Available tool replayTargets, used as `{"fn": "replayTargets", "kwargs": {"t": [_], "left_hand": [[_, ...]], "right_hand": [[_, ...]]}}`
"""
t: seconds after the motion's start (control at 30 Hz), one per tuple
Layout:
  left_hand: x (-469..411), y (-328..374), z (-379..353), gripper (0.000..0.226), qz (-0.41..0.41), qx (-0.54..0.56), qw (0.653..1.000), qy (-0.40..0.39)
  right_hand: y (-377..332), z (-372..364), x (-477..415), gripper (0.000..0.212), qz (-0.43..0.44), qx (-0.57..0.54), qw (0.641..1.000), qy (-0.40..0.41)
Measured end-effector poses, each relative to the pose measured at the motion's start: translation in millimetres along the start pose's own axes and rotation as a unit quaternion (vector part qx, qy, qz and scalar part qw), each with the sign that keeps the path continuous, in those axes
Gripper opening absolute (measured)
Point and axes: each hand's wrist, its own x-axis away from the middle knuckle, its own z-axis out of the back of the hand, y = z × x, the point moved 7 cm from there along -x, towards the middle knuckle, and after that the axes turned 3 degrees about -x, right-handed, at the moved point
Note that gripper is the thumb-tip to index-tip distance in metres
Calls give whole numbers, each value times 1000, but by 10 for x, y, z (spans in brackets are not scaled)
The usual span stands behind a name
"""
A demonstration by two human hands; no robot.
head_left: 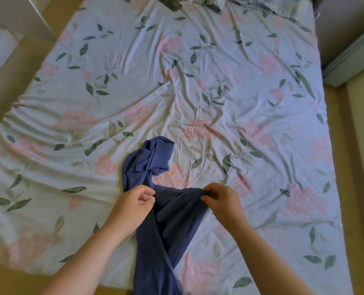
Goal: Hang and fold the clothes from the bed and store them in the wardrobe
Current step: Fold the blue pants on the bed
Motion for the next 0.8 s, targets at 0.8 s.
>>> {"fn": "replayTargets", "kwargs": {"t": [0.8], "left_hand": [[1575, 3115, 1435, 34, -338, 6, 941, 34]], "right_hand": [[-3408, 3392, 2263, 20, 343, 67, 906, 239]]}}
